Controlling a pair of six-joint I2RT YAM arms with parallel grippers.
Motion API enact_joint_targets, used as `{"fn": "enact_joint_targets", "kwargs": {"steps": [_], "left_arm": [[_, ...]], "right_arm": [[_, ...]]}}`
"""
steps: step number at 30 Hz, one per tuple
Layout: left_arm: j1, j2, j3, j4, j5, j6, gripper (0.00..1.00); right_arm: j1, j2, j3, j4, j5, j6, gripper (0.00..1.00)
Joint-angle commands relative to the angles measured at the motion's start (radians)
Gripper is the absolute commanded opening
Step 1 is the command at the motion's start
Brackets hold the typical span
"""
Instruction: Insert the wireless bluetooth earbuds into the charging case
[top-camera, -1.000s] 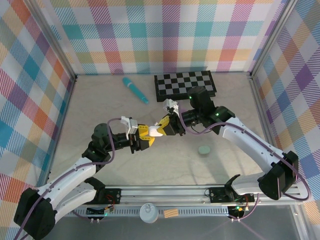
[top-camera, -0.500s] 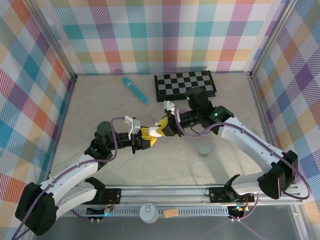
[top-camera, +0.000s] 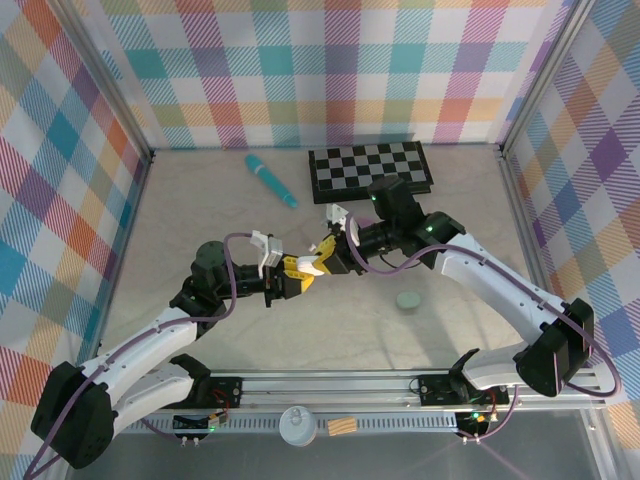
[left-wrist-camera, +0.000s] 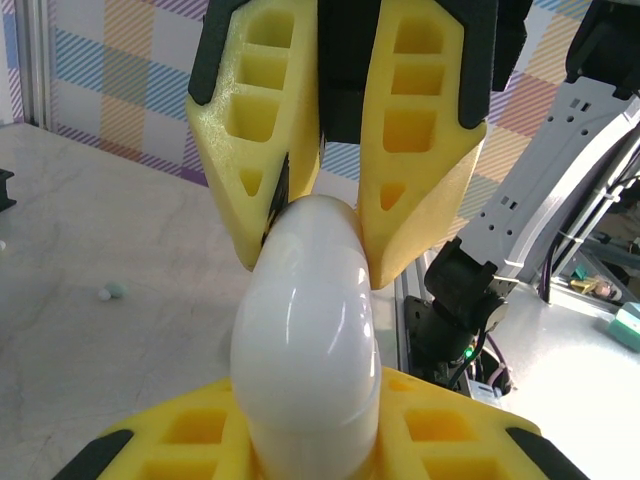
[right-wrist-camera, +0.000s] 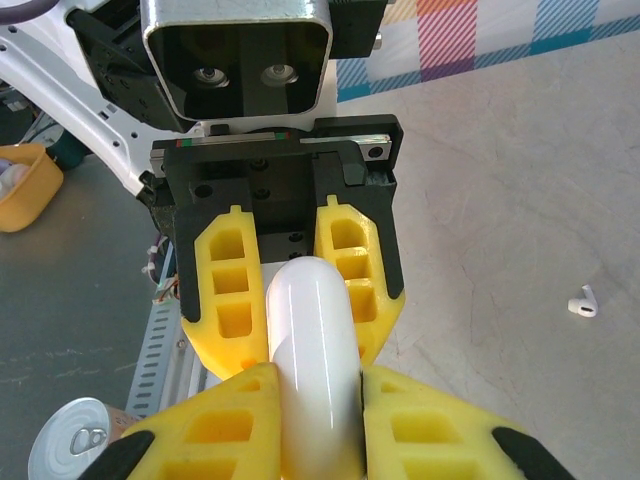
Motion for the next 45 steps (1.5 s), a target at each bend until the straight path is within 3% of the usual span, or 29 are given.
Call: {"fn": "enact_joint_targets", "kwargs": {"steps": [1, 10, 14, 18, 21, 24, 26, 34, 39, 45], "left_arm": [[-0.013, 0.006, 0.044, 0.03, 0.029, -0.003, 0.28], [-0.013, 0.016, 0.047, 0.039, 0.031, -0.014, 0.28], [-0.013, 0.01, 0.045, 0.053, 0.029, -0.03, 0.39], [-0.013, 0.012, 0.039, 0.053, 0.03, -0.026, 0.29], [-0.014, 0.013, 0.035, 0.055, 0.036, -0.027, 0.27], [-0.014, 0.005, 0.031, 0.055, 0.038, -0.021, 0.4], [-0.014, -0.001, 0.026, 0.055, 0.035, -0.016, 0.42], [-0.014, -0.015, 0.028, 0.05, 0.029, -0.016, 0.37], [-0.013, -0.028, 0.029, 0.052, 0.005, -0.016, 0.46], [-0.014, -0.04, 0.028, 0.043, -0.017, -0.011, 0.44]], "right_arm": [[0.01, 0.014, 0.032, -0.024, 0.005, -0.029, 0.19], [0.011, 0.019, 0.029, -0.02, 0.01, -0.029, 0.19], [0.011, 0.019, 0.026, -0.02, 0.017, -0.03, 0.19], [0.011, 0.018, 0.026, -0.014, 0.013, -0.025, 0.19], [0.011, 0.011, 0.022, 0.002, 0.017, -0.01, 0.19], [0.009, -0.019, -0.006, 0.068, -0.004, 0.024, 0.19], [0.002, -0.042, -0.028, 0.108, -0.006, 0.045, 0.19], [-0.006, -0.039, -0.027, 0.08, -0.046, 0.041, 0.18], [-0.005, -0.035, -0.025, 0.068, -0.065, 0.033, 0.18], [-0.005, -0.024, -0.013, 0.032, -0.084, 0.012, 0.19]]}}
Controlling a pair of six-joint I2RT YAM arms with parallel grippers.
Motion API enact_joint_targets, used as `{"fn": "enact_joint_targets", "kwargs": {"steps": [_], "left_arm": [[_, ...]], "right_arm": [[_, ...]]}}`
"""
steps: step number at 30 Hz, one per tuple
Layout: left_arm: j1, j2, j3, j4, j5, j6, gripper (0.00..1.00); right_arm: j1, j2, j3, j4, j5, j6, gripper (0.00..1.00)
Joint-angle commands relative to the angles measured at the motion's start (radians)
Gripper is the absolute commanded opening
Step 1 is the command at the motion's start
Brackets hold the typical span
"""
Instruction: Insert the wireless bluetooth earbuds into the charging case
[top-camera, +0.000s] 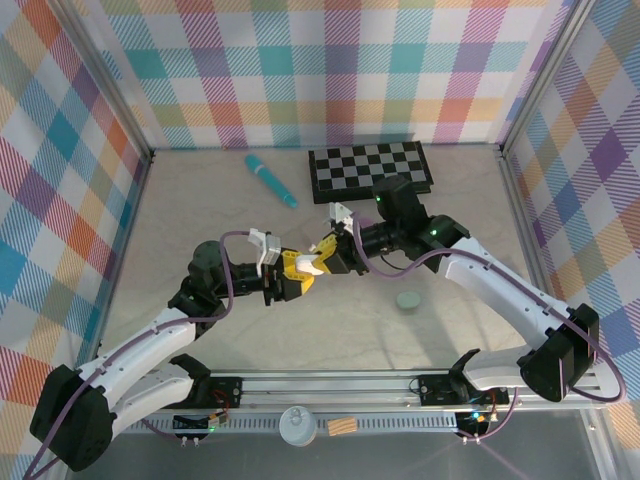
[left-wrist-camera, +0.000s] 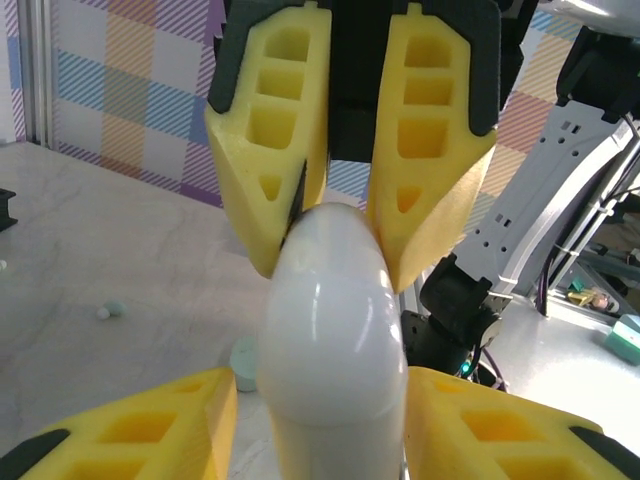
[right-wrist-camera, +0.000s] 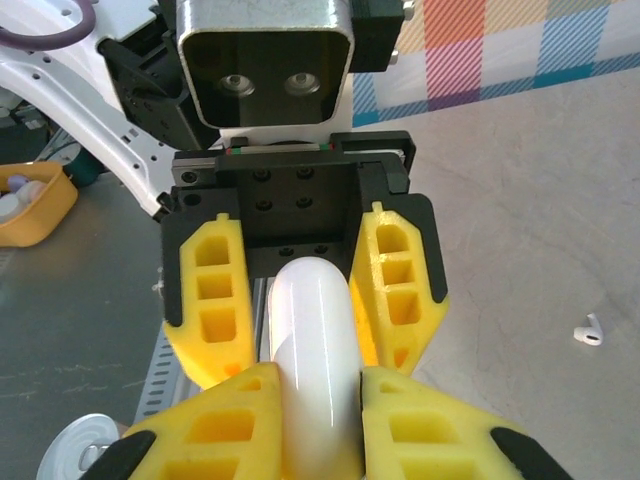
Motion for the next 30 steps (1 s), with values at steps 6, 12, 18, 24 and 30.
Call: {"fn": "enact_joint_targets", "kwargs": {"steps": [6, 12, 18, 24, 30], "left_arm": [[-0.011, -0.012, 0.027, 0.026, 0.015, 0.011, 0.37], [-0.01, 0.003, 0.033, 0.034, 0.033, 0.011, 0.24], [-0.011, 0.007, 0.027, 0.04, 0.047, 0.03, 0.09], [-0.011, -0.014, -0.001, 0.054, 0.036, 0.077, 0.07], [-0.013, -0.034, -0.039, 0.083, -0.019, 0.104, 0.07]], "right_arm": [[-0.002, 0.009, 0.009, -0.025, -0.043, -0.026, 0.19], [-0.002, 0.027, 0.021, -0.04, -0.036, -0.029, 0.19], [-0.001, 0.03, 0.02, -0.029, 0.011, -0.014, 0.35], [-0.004, 0.019, 0.006, 0.036, 0.119, 0.049, 0.51], [-0.024, 0.012, 0.01, 0.117, 0.205, 0.136, 0.56]]}}
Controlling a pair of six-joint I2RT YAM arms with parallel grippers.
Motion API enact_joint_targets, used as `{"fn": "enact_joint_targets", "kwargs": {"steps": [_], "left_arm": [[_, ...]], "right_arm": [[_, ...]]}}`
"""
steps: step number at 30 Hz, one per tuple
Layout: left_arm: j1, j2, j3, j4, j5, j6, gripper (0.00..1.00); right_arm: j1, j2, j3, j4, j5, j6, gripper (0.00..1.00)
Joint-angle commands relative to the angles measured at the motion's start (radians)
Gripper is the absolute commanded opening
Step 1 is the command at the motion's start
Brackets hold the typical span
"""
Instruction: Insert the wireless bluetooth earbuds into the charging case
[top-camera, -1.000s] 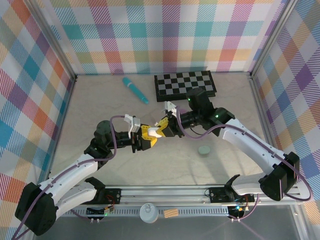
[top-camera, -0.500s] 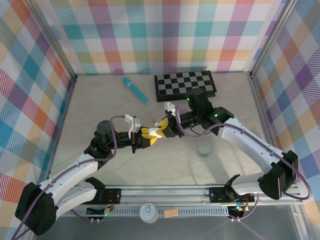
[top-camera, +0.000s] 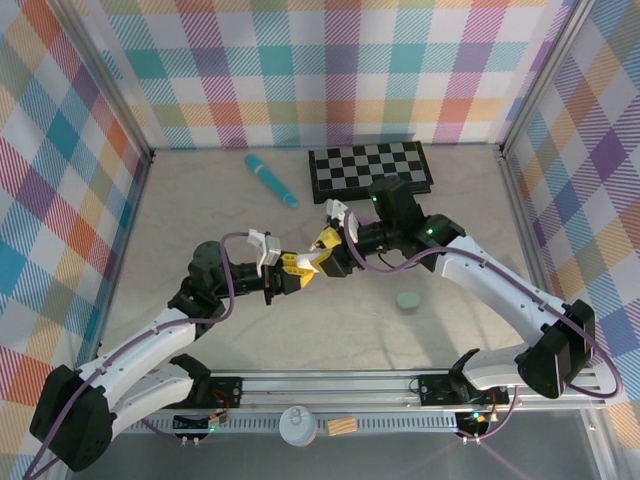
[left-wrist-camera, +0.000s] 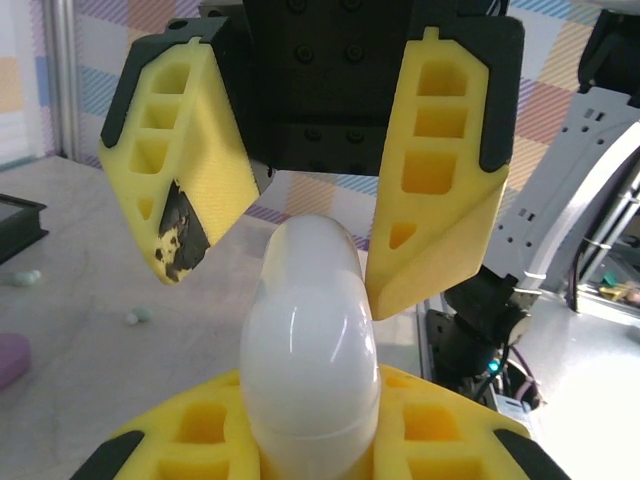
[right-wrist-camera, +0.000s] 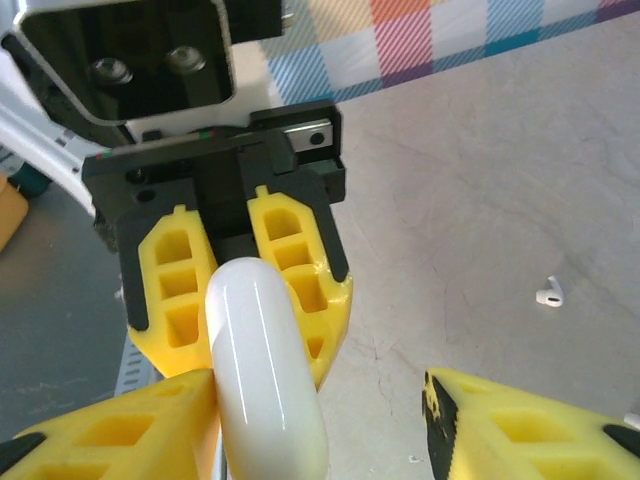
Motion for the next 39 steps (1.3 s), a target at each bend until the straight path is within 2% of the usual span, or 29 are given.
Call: {"fn": "enact_joint_targets", "kwargs": {"steps": [1, 8, 11, 13, 16, 18, 22, 24, 29, 33, 39], "left_arm": [[-0.011, -0.033, -0.035, 0.089, 0.007, 0.051, 0.07], [-0.011, -0.038, -0.053, 0.082, -0.045, 0.117, 0.07], [-0.011, -0.038, -0.072, 0.095, -0.118, 0.157, 0.07], [-0.008, -0.036, -0.08, 0.097, -0.174, 0.191, 0.07], [0.02, -0.03, -0.074, 0.089, -0.221, 0.212, 0.07], [0.053, -0.029, -0.072, 0.103, -0.216, 0.197, 0.06], [0.128, -0.053, -0.094, 0.158, -0.186, 0.148, 0.06], [0.149, -0.092, -0.112, 0.165, -0.184, 0.134, 0.06], [0.151, -0.239, -0.153, 0.083, -0.232, 0.131, 0.06], [0.15, -0.33, -0.147, 0.002, -0.227, 0.153, 0.06], [0.144, -0.332, -0.149, 0.006, -0.21, 0.175, 0.06]], "right_arm": [[-0.025, -0.006, 0.013, 0.097, 0.091, 0.071, 0.56], [-0.045, 0.002, 0.032, 0.113, 0.034, 0.085, 0.62], [-0.046, -0.023, 0.017, 0.142, -0.048, 0.072, 0.67], [-0.06, -0.054, -0.016, 0.231, -0.069, 0.131, 0.69], [-0.115, -0.055, -0.05, 0.37, 0.022, 0.313, 0.7], [-0.158, -0.016, -0.048, 0.386, 0.151, 0.437, 0.7], [-0.196, 0.105, 0.006, 0.253, 0.35, 0.543, 0.71], [-0.196, 0.186, 0.043, 0.181, 0.403, 0.557, 0.71], [-0.186, 0.406, 0.145, 0.068, 0.396, 0.637, 0.66], [-0.139, 0.591, 0.289, -0.061, 0.412, 0.623, 0.6], [-0.095, 0.798, 0.527, -0.268, 0.456, 0.566, 0.53]]}}
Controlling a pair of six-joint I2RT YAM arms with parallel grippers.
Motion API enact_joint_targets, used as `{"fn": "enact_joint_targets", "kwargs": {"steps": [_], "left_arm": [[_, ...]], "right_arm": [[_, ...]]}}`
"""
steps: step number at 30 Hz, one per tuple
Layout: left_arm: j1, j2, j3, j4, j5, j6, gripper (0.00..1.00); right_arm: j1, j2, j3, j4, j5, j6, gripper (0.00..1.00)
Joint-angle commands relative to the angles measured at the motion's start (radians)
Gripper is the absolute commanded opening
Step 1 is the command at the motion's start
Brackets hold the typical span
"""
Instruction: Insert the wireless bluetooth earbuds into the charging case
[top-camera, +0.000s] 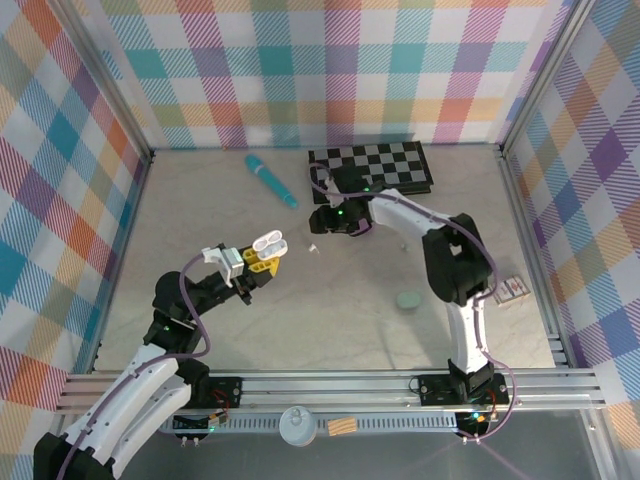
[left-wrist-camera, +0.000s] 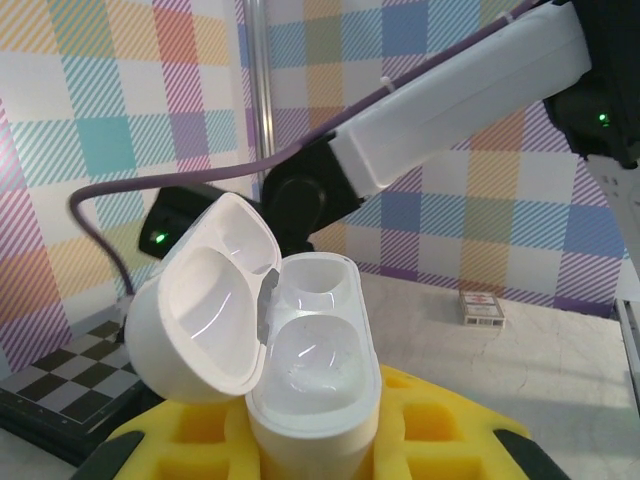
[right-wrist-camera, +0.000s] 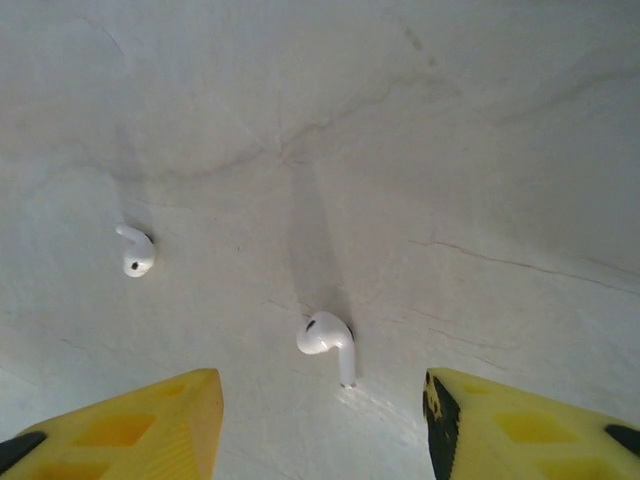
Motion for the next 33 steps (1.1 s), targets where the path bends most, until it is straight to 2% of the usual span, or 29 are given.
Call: {"fn": "enact_joint_targets", "kwargs": {"steps": [1, 9, 15, 23, 33], "left_arm": [[-0.004, 0.01, -0.001, 0.003, 0.02, 0.022, 0.06], [-0.007, 0.029, 0.0, 0.004, 0.04, 0.02, 0.06], [-0.01, 0.033, -0.001, 0.001, 0.042, 0.02, 0.06], [-0.012, 0.051, 0.004, 0.007, 0.05, 0.017, 0.06], [-0.012, 0.062, 0.004, 0.016, 0.054, 0.014, 0.06]], "right_arm": [[0.017, 0.063, 0.128, -0.186, 0.021, -0.044, 0.52], [0.028, 0.227, 0.328, -0.317, -0.048, -0.109, 0.48], [0.028, 0.298, 0.397, -0.342, -0.088, -0.135, 0.46], [0.028, 0.343, 0.409, -0.338, -0.14, -0.143, 0.42], [0.031, 0.308, 0.363, -0.35, -0.164, -0.161, 0.35]]}}
